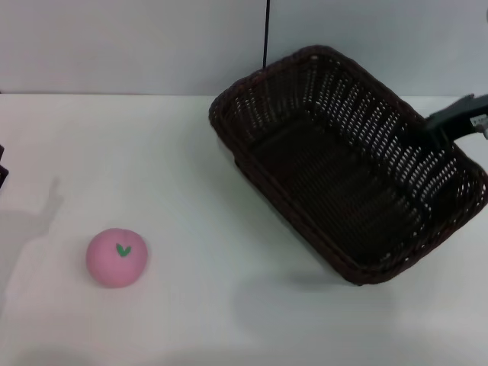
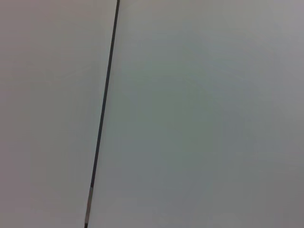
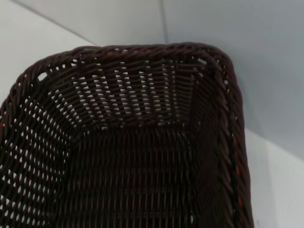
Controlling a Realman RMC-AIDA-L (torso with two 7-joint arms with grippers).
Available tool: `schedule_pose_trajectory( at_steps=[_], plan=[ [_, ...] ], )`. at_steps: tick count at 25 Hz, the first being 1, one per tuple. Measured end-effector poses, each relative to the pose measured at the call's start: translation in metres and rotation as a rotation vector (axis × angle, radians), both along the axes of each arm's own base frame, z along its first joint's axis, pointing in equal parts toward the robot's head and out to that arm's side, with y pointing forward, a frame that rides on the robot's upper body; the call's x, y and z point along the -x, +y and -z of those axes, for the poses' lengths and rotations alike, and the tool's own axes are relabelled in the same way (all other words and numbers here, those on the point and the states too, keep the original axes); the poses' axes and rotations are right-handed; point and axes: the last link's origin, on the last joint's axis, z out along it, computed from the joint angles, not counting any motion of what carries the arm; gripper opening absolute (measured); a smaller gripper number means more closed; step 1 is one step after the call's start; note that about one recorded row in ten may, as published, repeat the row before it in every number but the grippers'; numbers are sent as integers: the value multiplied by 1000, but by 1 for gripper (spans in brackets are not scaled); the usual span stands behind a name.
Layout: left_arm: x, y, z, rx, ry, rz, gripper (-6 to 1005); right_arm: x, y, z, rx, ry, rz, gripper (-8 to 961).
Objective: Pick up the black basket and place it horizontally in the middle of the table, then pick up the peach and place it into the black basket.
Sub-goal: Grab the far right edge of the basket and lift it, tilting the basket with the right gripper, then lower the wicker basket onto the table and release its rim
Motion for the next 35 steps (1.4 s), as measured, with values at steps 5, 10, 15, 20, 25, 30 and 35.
schedule_pose_trajectory(
  at_steps=[5, 10, 15, 20, 25, 30, 35],
  plan=[
    [1, -8, -2, -12, -2, 1, 825, 19, -4, -11, 43, -58, -178, 168],
    [3, -13, -1, -11, 4, -7, 824, 37, -5, -14, 126, -126, -395, 171],
    [1, -12, 2, 6, 8, 0, 823, 52, -14, -3, 304, -156, -630, 173],
    [-3, -13, 8, 25, -10, 8, 822, 63, -19, 8, 391, -106, -756, 176],
    [-3, -15, 10, 33, -13, 12, 821, 64, -19, 14, 398, -81, -783, 178],
    [-4, -16, 12, 35, -20, 11, 820, 62, -19, 20, 404, -59, -783, 181],
    [-4, -17, 11, 35, -20, 14, 819, 60, -21, 26, 417, -60, -794, 183]
  ],
)
